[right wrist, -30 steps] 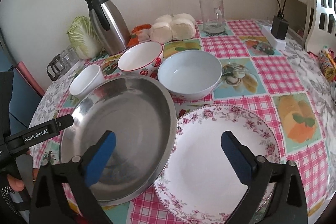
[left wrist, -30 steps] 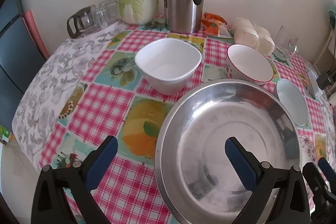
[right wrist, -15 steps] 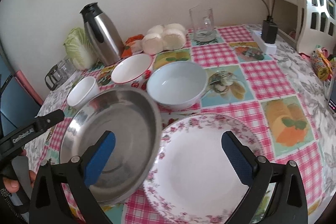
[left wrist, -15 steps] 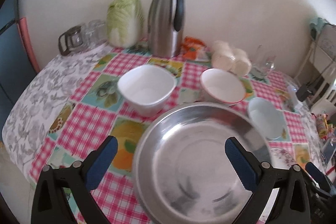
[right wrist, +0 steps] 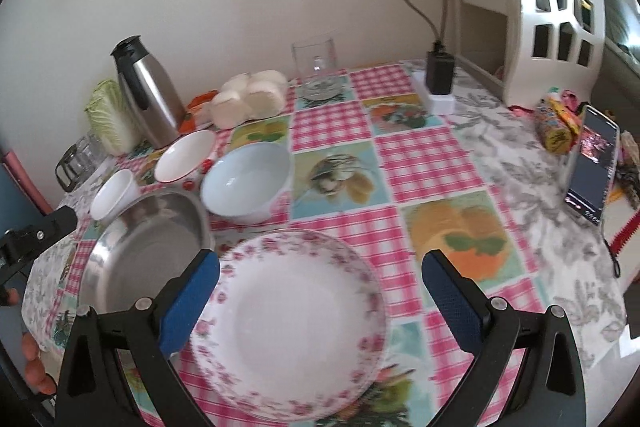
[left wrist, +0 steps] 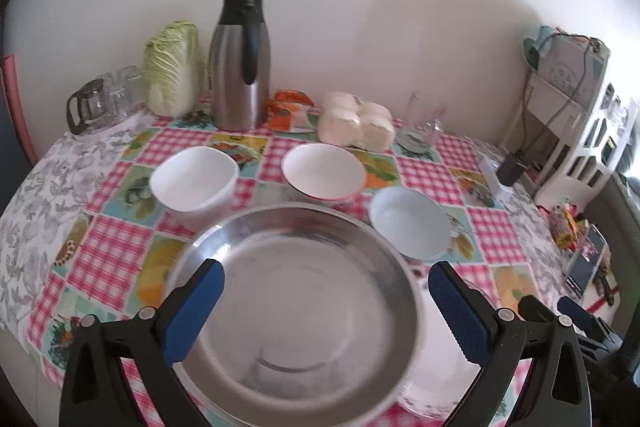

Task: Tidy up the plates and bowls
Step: 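Move the right gripper to the rim of the floral round plate, then grasp the floral plate rim with the right gripper and tilt it up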

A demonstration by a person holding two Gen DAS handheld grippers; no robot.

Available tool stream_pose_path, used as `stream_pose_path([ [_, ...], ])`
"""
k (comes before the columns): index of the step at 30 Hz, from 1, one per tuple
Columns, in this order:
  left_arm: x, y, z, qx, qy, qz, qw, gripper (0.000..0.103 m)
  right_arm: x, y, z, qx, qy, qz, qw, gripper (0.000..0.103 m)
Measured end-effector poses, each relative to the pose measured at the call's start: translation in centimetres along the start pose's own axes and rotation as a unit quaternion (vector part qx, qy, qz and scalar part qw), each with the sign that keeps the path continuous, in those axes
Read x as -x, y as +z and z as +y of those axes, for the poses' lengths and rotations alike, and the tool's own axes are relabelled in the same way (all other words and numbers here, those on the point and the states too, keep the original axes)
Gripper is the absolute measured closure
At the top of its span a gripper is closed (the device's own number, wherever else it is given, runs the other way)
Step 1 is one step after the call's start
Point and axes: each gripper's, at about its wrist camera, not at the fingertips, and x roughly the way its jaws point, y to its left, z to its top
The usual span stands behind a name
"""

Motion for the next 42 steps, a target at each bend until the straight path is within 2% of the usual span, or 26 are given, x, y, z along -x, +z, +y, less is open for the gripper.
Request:
stream_pose_path([
  [4, -0.2, -1.0, -1.8, 0.008, -0.017, 0.026, 0.9995, 0.000, 0.3, -0.1, -2.4, -0.021, -0.011, 0.002, 1.000, 0.002],
  [11, -0.3, -2.8, -5.2, -0.013, -0.050, 0.046, 0.9976, 0.000, 0.1, -0.6, -5.8, -0.067, -0.015, 0.017, 0.997, 0.002],
  [19, -0.9, -4.3, -7.8, -0.023, -0.086, 0.075, 0.9932, 0.000, -1.1, -1.2, -6.7, -0.080, -0.016, 0.045, 0.996, 0.002],
  [25, -2.0, -5.9, -8.7, -0.013, -0.083, 0.127, 0.9883, 0.000, -2.0, -1.8, -7.9, -0.105, -0.017, 0.067, 0.992, 0.002],
  [31, -2.4, -7.1, -9.0, -0.003, -0.082, 0.151, 0.9852, 0.001, -2.4, -2.1, -8.8, -0.132, -0.005, 0.076, 0.988, 0.002],
  [33, -2.5, -7.4, -9.2, -0.002, -0.081, 0.157, 0.9842, 0.007, -2.6, -2.2, -8.7, -0.134, 0.000, 0.079, 0.988, 0.002],
  [39, -3.6, -8.5, -8.9, 0.017, -0.074, 0.194, 0.9781, 0.013, -3.7, -2.8, -8.5, -0.140, 0.022, 0.093, 0.986, 0.002],
  [42, -4.2, -9.0, -8.8, 0.027, -0.069, 0.207, 0.9754, 0.013, -4.4, -3.2, -8.2, -0.140, 0.027, 0.105, 0.984, 0.002],
])
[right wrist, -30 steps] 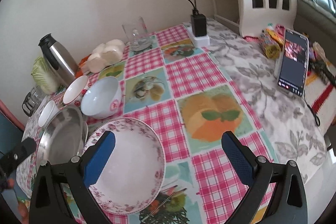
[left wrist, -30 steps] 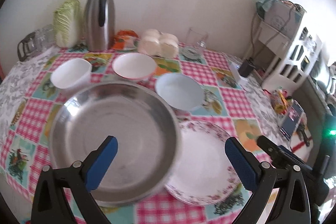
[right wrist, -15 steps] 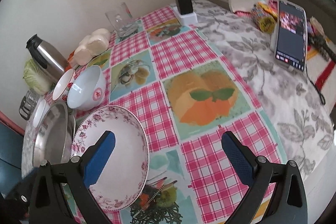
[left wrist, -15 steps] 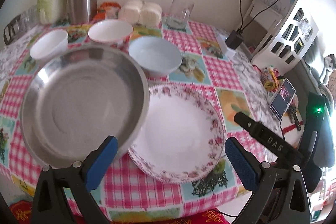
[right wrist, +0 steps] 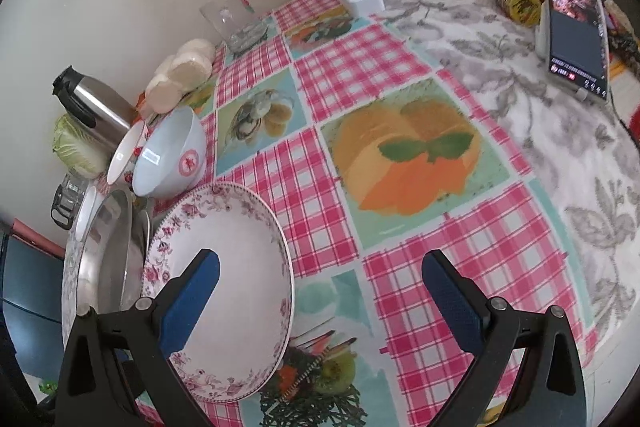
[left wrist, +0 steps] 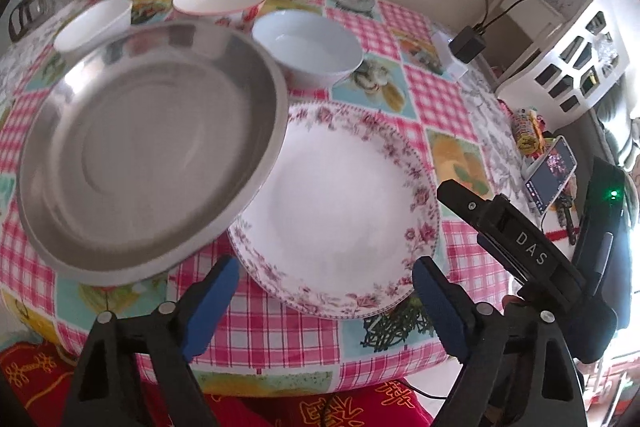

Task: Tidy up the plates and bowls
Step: 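Grasp the floral plate rim with the right gripper and tilt it up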

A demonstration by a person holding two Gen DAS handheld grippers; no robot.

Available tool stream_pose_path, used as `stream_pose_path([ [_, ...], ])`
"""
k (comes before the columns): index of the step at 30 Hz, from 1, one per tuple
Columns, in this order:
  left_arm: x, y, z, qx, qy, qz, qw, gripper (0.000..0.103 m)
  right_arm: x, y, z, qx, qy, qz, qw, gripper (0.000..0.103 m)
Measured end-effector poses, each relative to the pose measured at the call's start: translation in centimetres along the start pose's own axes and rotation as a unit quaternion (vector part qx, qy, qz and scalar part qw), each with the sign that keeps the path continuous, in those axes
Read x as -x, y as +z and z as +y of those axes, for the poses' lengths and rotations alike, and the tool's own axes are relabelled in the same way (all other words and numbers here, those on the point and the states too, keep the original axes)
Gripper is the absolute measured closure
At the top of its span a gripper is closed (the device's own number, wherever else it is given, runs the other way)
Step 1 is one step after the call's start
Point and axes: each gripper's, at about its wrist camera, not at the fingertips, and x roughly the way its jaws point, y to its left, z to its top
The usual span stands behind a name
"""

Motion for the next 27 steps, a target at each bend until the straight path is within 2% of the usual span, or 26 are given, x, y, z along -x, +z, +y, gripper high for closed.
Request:
stream_pose_path([
  [6, -1.8, -0.4, 1.6, 0.044, 0.005, 0.031, 0.9985, 0.013, -1.0, -0.5, 0.6, 0.007, 0.013, 0.012, 1.000, 0.002],
  [13, -2.9, -0.4, 3.3, 0.088, 0.015, 0.029, 0.9956, 0.016, -2.5, -1.0, 1.4, 0.016, 0.023, 0.033, 0.999, 0.004],
  [16, -3.1, -0.3, 4.1, 0.109, 0.014, 0.028, 0.9936, 0.021, -2.6, -1.0, 1.7, 0.020, 0.028, 0.031, 0.999, 0.014],
  [20, -3.6, -0.3, 5.2, 0.136, 0.011, 0.027, 0.9902, 0.025, -2.8, -0.9, 1.8, 0.016, 0.036, 0.030, 0.999, 0.018],
  [22, -3.4, -0.3, 5.4, 0.142, 0.015, 0.016, 0.9897, 0.028, -2.8, -0.9, 1.8, 0.011, 0.044, 0.031, 0.998, 0.026],
  [27, -3.1, -0.3, 6.2, 0.161, 0.023, -0.003, 0.9866, 0.034, -3.1, -0.9, 2.1, 0.009, 0.057, 0.034, 0.998, 0.036],
])
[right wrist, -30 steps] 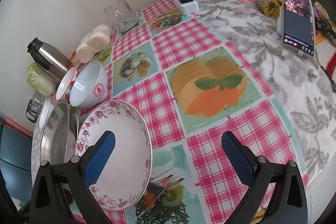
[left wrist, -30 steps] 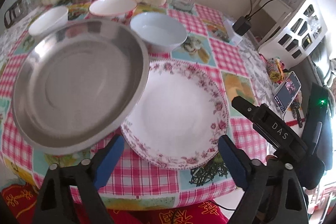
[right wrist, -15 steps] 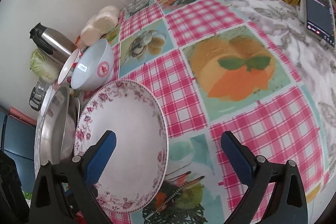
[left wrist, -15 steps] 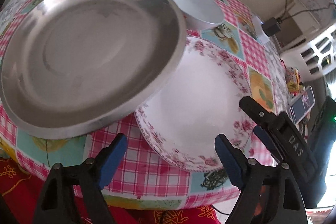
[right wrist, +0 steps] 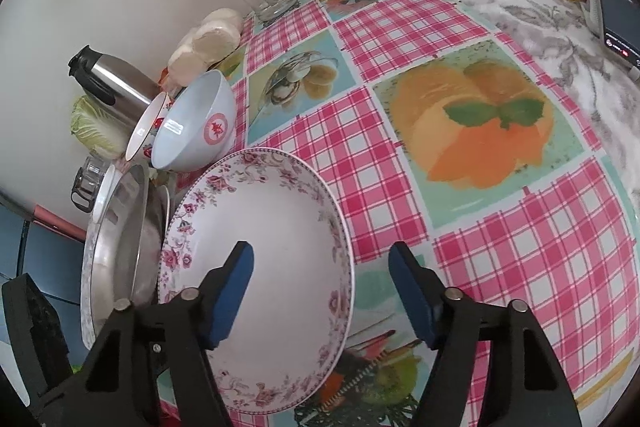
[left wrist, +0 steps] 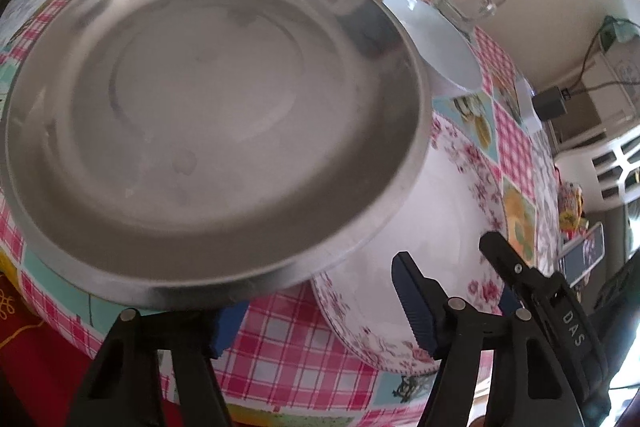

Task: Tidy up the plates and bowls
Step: 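Grasp the floral plate rim with the right gripper and tilt it up, then lift the floral plate upright with the right gripper toward the steel basin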

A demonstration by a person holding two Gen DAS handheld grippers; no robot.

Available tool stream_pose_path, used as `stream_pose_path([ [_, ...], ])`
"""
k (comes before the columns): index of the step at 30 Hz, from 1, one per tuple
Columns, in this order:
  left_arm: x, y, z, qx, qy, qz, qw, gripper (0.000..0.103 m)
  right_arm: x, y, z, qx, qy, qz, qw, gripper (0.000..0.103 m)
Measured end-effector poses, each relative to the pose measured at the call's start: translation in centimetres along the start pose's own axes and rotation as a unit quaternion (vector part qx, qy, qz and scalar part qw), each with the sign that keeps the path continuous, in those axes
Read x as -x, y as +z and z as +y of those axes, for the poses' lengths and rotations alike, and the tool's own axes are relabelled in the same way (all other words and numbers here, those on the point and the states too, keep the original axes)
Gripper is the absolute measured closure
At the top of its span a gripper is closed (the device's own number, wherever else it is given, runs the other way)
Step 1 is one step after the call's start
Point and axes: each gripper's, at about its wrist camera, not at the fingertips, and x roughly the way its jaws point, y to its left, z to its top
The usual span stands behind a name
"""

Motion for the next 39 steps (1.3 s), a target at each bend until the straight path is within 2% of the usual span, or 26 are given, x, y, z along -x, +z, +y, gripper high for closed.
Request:
stream_pose_path([
  [2, 0.0, 0.1, 0.1, 0.004, 0.004, -0.009, 0.9999, 0.036, -0.1, 0.0, 0.1, -0.002, 0.001, 0.002, 1.000, 0.042],
  [4, 0.1, 0.2, 0.2, 0.005, 0.009, -0.016, 0.9998, 0.040, -0.3, 0.0, 0.1, -0.004, 0.001, 0.004, 1.000, 0.057],
  [7, 0.2, 0.4, 0.6, 0.012, 0.015, -0.029, 0.9994, 0.048, -0.6, -0.1, 0.2, -0.005, -0.004, 0.006, 1.000, 0.070],
  [9, 0.1, 0.5, 0.8, 0.018, 0.019, -0.034, 0.9991, 0.055, -0.7, 0.0, 0.1, -0.009, -0.007, 0.007, 1.000, 0.076],
  [13, 0.1, 0.5, 0.6, 0.009, 0.040, -0.041, 0.9983, 0.061, -0.7, 0.0, -0.5, -0.021, -0.013, 0.008, 1.000, 0.086],
  [15, 0.1, 0.5, 0.4, 0.003, 0.048, -0.047, 0.9978, 0.067, -0.6, -0.1, -0.7, -0.024, -0.012, 0.008, 1.000, 0.088],
  [18, 0.0, 0.4, 0.1, -0.002, 0.029, -0.040, 0.9988, 0.082, -0.5, 0.0, -0.9, -0.027, -0.013, 0.008, 1.000, 0.090],
  [20, 0.0, -0.1, -0.1, -0.011, 0.023, -0.034, 0.9991, 0.086, -0.4, 0.0, -1.0, -0.030, -0.012, 0.008, 0.999, 0.090],
  [32, -0.2, -2.3, -3.5, -0.098, -0.002, 0.004, 0.9952, 0.087, 1.5, 0.5, -4.7, -0.081, -0.016, -0.017, 0.996, 0.092],
  [35, -0.5, -2.0, -3.7, -0.097, -0.011, 0.009, 0.9952, 0.087, 1.8, 0.5, -5.7, -0.096, -0.007, -0.022, 0.995, 0.092],
  [39, -1.0, -0.9, -3.3, -0.064, -0.030, 0.016, 0.9974, 0.086, 2.0, 0.5, -6.2, -0.106, 0.004, -0.023, 0.994, 0.092],
])
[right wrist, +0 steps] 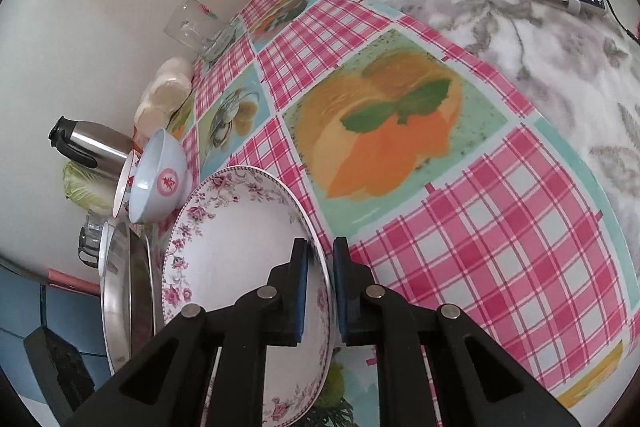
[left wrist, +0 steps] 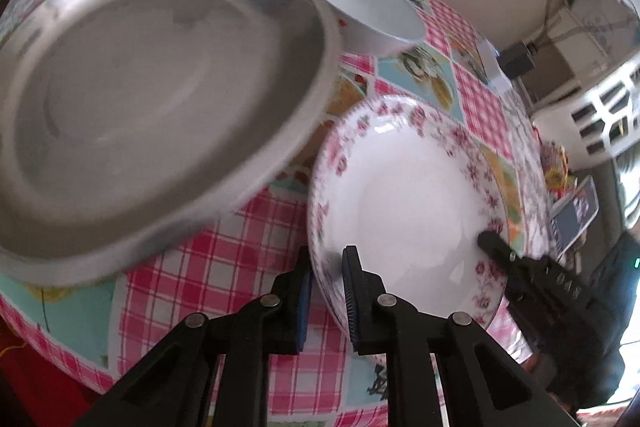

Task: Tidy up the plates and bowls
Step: 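Lift the floral plate upright with the right gripper toward the steel basin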

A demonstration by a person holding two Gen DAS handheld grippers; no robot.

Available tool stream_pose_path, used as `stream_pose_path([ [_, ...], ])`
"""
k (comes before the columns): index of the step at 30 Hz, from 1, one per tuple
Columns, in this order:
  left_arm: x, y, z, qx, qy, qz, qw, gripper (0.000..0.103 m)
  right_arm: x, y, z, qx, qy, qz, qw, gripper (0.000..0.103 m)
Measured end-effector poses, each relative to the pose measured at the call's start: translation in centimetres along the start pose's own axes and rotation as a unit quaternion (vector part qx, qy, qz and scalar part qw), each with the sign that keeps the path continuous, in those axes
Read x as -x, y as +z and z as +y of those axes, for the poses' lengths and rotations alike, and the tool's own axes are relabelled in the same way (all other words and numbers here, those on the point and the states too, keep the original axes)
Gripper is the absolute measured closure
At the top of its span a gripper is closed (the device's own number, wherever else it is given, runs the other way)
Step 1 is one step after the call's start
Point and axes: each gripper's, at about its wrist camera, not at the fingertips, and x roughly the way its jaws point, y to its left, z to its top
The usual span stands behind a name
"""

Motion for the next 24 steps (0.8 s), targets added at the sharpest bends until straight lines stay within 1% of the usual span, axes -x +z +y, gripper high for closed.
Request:
stream_pose_path([
  [2, -0.2, 0.6, 0.6, 0.020, -0.013, 0.004, 0.9997, 0.086, 0.0, 0.0, 0.1, 0.003, -0.002, 0.000, 1.000, 0.092],
  [4, -0.5, 1.0, 0.8, 0.029, -0.021, 0.005, 0.9993, 0.086, 0.0, -0.1, 0.1, 0.003, -0.003, -0.001, 1.000, 0.092],
  [8, -0.7, 1.2, 0.1, 0.013, -0.012, -0.002, 0.9998, 0.087, 0.0, -0.1, 0.3, 0.006, -0.007, -0.002, 1.000, 0.092],
  [11, -0.9, 1.3, 0.0, 0.020, -0.020, 0.006, 0.9996, 0.093, 0.2, 0.0, 0.3, 0.004, -0.011, 0.000, 1.000, 0.091],
  [16, -0.4, 1.1, 0.0, 0.010, -0.024, 0.009, 0.9996, 0.093, 1.4, 0.3, 0.0, 0.004, -0.006, -0.015, 1.000, 0.091],
  [20, -0.3, 1.2, -0.9, -0.006, -0.037, 0.007, 0.9993, 0.094, 2.7, 0.6, -0.5, -0.002, 0.007, -0.034, 0.999, 0.091],
  [22, -0.4, 1.2, -1.4, -0.019, -0.032, 0.005, 0.9993, 0.094, 2.8, 0.6, -0.9, -0.002, 0.006, -0.031, 0.999, 0.092],
  [23, -0.6, 1.3, -1.6, -0.021, -0.030, 0.005, 0.9993, 0.094, 2.7, 0.5, -1.1, -0.004, -0.001, -0.027, 1.000, 0.091],
  [24, -0.7, 1.2, -1.6, -0.019, -0.030, 0.008, 0.9993, 0.094, 2.6, 0.3, -1.4, -0.009, 0.003, -0.026, 1.000, 0.091],
])
